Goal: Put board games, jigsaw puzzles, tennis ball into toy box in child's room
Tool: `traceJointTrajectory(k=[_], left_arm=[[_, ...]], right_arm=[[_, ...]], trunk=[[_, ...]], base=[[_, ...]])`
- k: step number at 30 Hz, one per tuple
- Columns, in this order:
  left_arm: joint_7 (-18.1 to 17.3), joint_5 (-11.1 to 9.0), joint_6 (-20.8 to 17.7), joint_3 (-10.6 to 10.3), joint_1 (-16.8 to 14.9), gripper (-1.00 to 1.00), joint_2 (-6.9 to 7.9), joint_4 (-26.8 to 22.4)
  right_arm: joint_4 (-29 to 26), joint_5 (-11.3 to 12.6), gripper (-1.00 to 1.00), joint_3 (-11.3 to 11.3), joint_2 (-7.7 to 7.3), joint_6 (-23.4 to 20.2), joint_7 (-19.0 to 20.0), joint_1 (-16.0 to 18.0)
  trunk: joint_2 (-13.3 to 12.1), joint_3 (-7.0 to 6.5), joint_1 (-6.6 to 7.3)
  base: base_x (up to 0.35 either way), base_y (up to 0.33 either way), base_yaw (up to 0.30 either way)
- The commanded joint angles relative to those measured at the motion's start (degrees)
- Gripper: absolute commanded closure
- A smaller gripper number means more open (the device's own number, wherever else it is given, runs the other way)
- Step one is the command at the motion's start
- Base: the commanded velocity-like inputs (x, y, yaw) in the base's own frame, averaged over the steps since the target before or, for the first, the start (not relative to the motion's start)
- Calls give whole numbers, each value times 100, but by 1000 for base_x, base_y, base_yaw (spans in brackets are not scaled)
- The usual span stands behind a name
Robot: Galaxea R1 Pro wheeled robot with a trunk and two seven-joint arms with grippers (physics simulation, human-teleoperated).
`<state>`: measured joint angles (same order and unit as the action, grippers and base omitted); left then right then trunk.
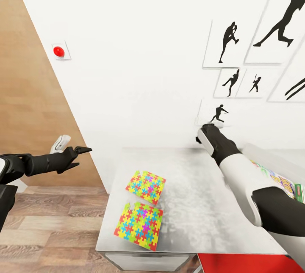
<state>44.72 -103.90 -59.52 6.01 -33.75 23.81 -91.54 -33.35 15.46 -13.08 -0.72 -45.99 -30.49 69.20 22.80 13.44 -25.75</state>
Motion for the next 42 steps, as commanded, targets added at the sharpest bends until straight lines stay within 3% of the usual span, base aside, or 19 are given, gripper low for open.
traceJointTrajectory(k=[1, 5, 8, 10, 16, 20, 24, 27, 34, 42], left_arm=[[51, -59, -16, 2, -7, -100, -4, -4], [35, -70, -10, -2, -7, -100, -31, 7], [57, -90, -7, 2, -8, -100, -33, 17], [141, -57, -8, -3, -28, -100, -12, 21], [268, -73, -9, 15, -50, -100, 7, 22], [299, -202, 16, 388, -27, -100, 5, -5], [290, -411, 5, 561, -15, -100, 13, -40], [291, -499, 3, 612, -12, -100, 23, -50], [291, -555, 2, 650, -9, -100, 41, -56], [287, -577, -5, 690, -9, -100, 129, -43]], right_arm=[[96, 62, -100, -46, -61, 81, -47, 14], [481, 79, -100, -59, -309, 445, -33, 41], [557, 75, -100, -74, -362, 512, 95, 45], [607, 41, -100, -106, -449, 558, 618, 42], [650, 17, -100, -155, -670, 855, 1162, 41], [708, 12, -100, -161, -714, 998, 1264, 48], [731, -62, -100, -164, -732, 1030, 1300, 57], [791, -326, -100, -194, -735, 1036, 1470, 58], [1095, -1248, -100, -291, -818, 1042, 2255, 82], [1191, -1446, -100, -297, -872, 1040, 2386, 156]], trunk=[[12, 12, -3], [12, 12, -3], [12, 12, -3], [12, 12, -3], [12, 12, -3], [12, 12, -3], [92, 48, -47], [213, 101, -113], [493, 227, -267], [814, 371, -443]], base=[[0, 0, 0], [0, 0, 0], [0, 0, 0], [0, 0, 0], [0, 0, 0], [0, 0, 0], [0, 0, 0], [0, 0, 0], [0, 0, 0], [0, 0, 0]])
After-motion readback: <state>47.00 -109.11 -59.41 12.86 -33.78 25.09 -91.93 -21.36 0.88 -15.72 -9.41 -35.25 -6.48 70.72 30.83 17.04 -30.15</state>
